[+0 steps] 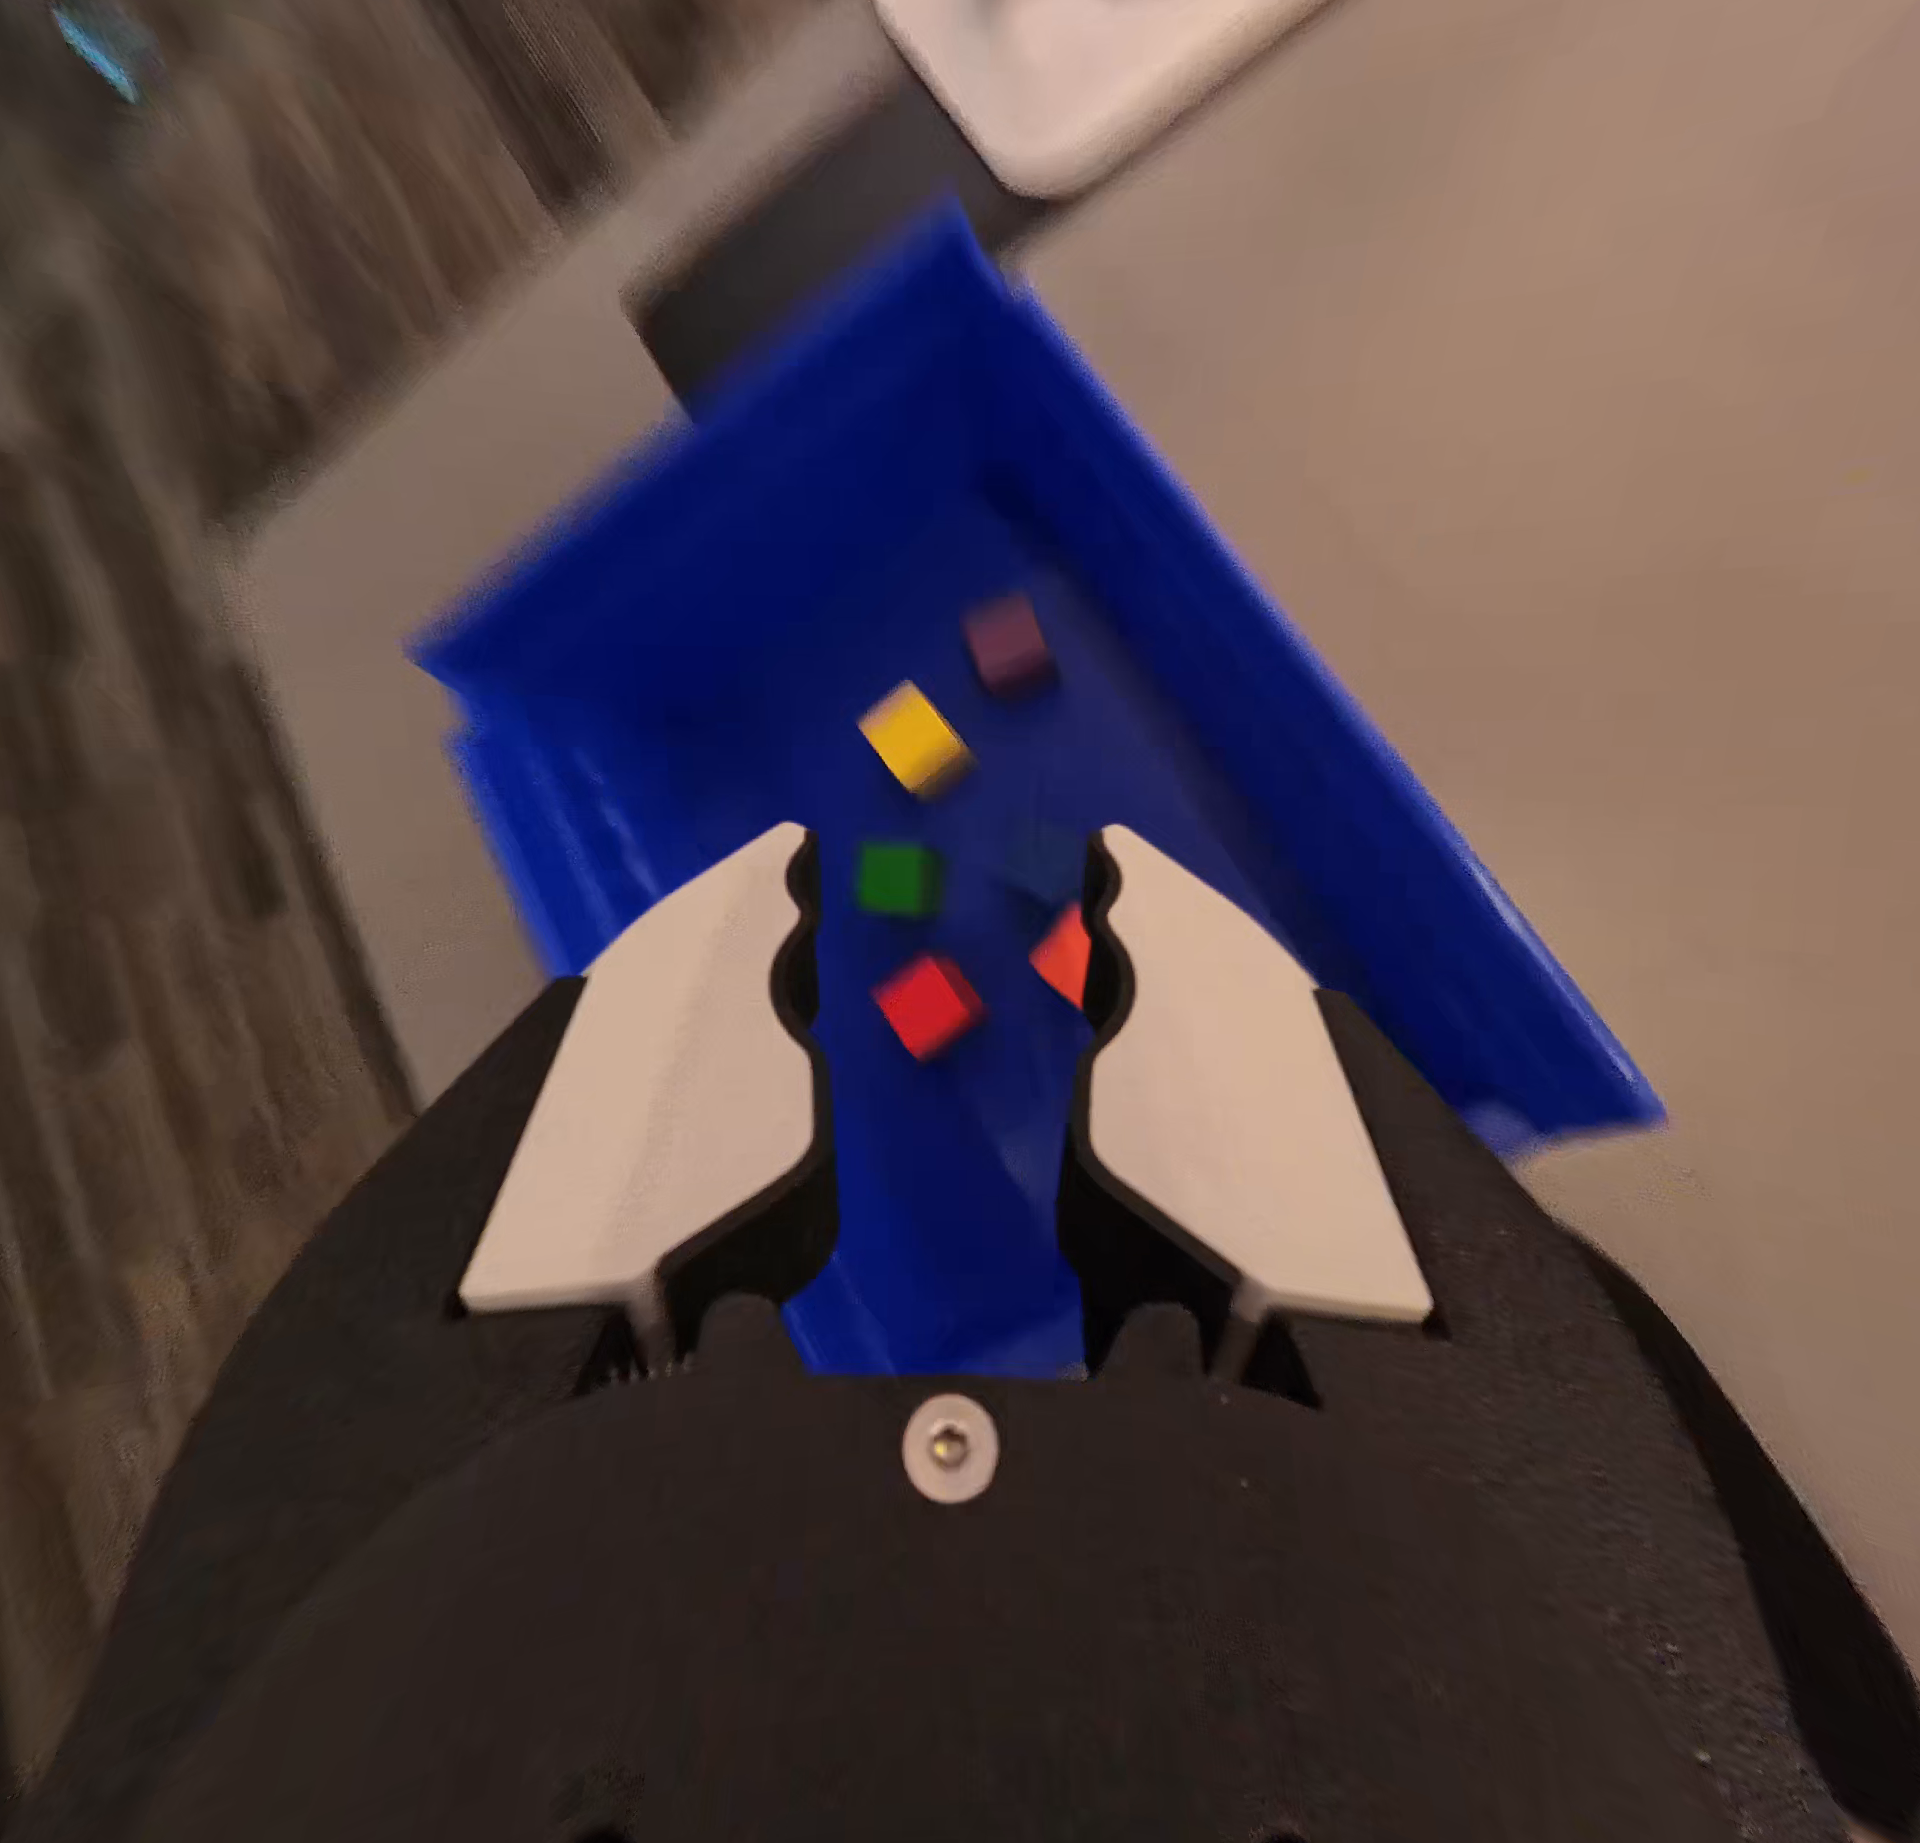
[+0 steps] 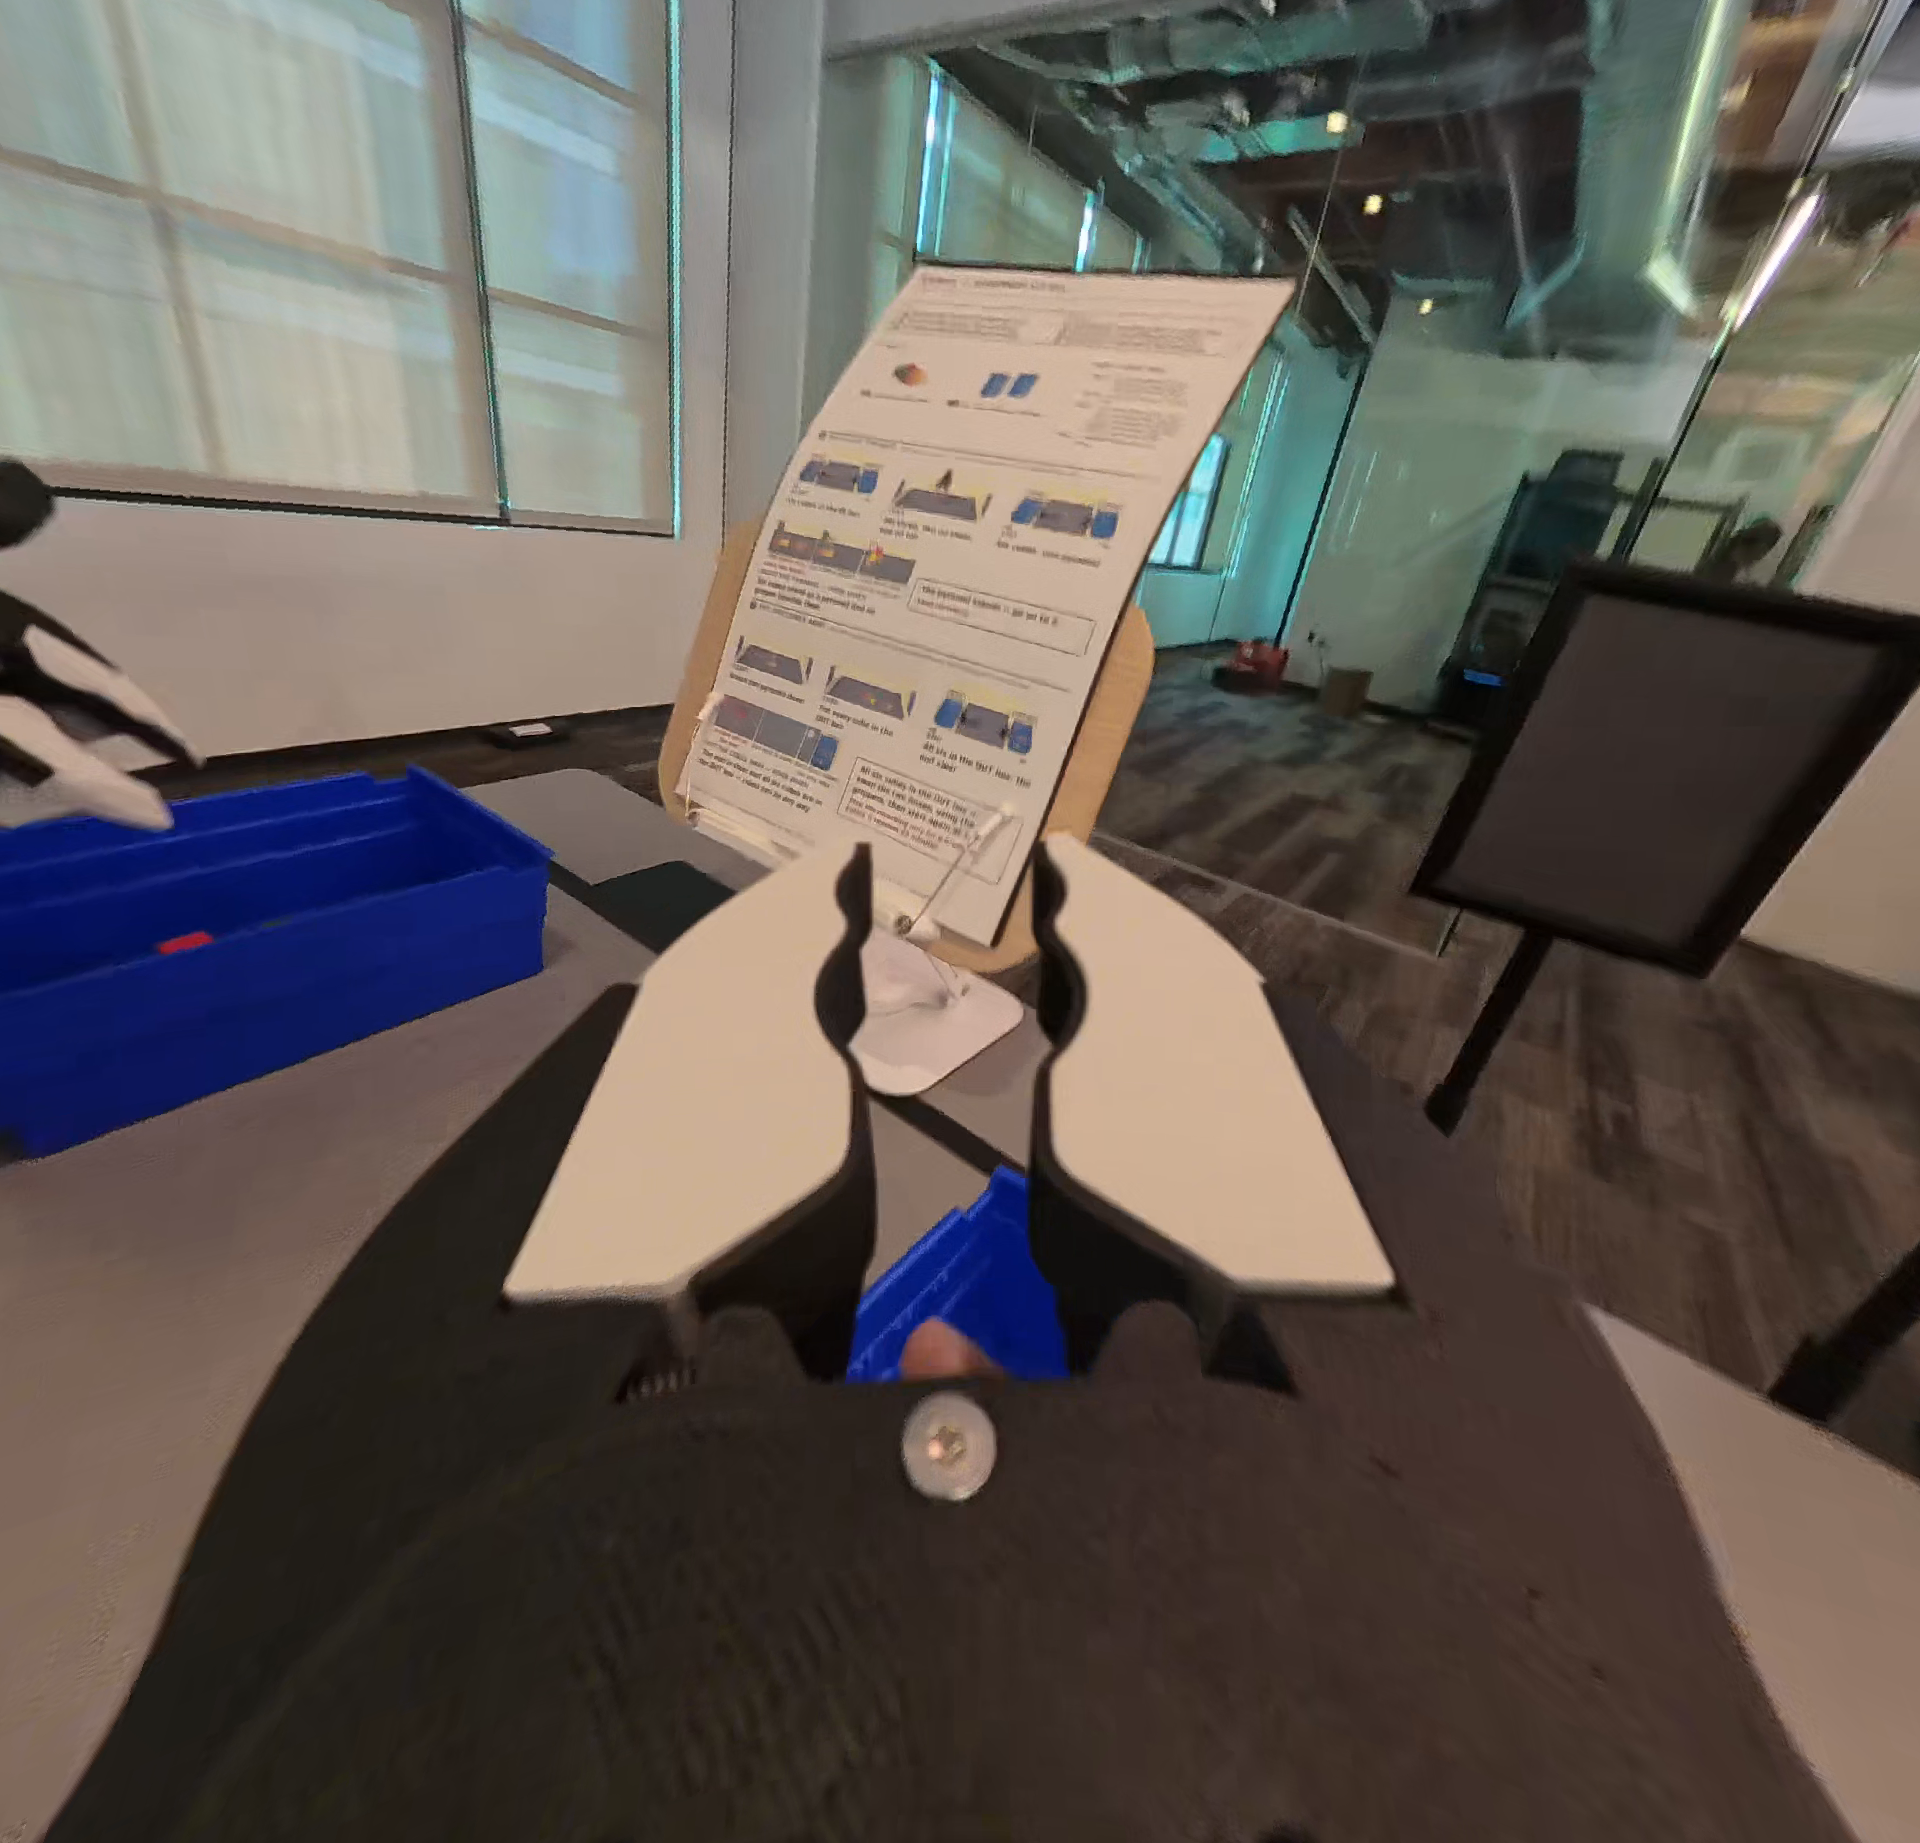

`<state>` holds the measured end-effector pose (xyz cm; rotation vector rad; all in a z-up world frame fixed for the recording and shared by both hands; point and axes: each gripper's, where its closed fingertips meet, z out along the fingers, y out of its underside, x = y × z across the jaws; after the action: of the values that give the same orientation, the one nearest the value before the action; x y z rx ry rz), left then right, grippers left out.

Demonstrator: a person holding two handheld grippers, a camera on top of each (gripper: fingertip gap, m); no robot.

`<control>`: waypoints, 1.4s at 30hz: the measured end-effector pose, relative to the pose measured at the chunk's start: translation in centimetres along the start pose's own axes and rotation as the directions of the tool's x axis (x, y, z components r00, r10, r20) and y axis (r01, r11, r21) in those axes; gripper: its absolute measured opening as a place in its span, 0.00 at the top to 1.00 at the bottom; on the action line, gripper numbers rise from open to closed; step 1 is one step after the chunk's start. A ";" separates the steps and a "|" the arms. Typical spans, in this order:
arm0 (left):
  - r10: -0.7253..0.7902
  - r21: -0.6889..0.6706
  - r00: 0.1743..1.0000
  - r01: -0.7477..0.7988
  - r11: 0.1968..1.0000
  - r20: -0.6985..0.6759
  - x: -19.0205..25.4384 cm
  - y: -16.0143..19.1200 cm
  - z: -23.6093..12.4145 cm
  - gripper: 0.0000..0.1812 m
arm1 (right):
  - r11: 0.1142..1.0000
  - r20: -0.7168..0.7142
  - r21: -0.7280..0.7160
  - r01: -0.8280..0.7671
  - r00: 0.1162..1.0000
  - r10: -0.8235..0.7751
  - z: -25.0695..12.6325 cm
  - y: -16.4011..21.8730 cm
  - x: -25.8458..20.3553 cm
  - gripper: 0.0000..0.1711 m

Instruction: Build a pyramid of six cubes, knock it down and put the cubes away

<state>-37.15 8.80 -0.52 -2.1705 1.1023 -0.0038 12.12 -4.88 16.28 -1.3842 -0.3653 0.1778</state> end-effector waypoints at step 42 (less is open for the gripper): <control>-0.371 -0.528 0.928 0.336 0.780 0.042 1.4 7.4 3.4 0.83 | 0.919 0.084 -0.263 0.295 0.956 -0.283 3.9 4.8 -4.1 0.78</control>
<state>-40.45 6.84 -7.82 -2.8739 0.7613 0.0687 7.38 -1.72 11.50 -1.5798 -0.6460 -0.0903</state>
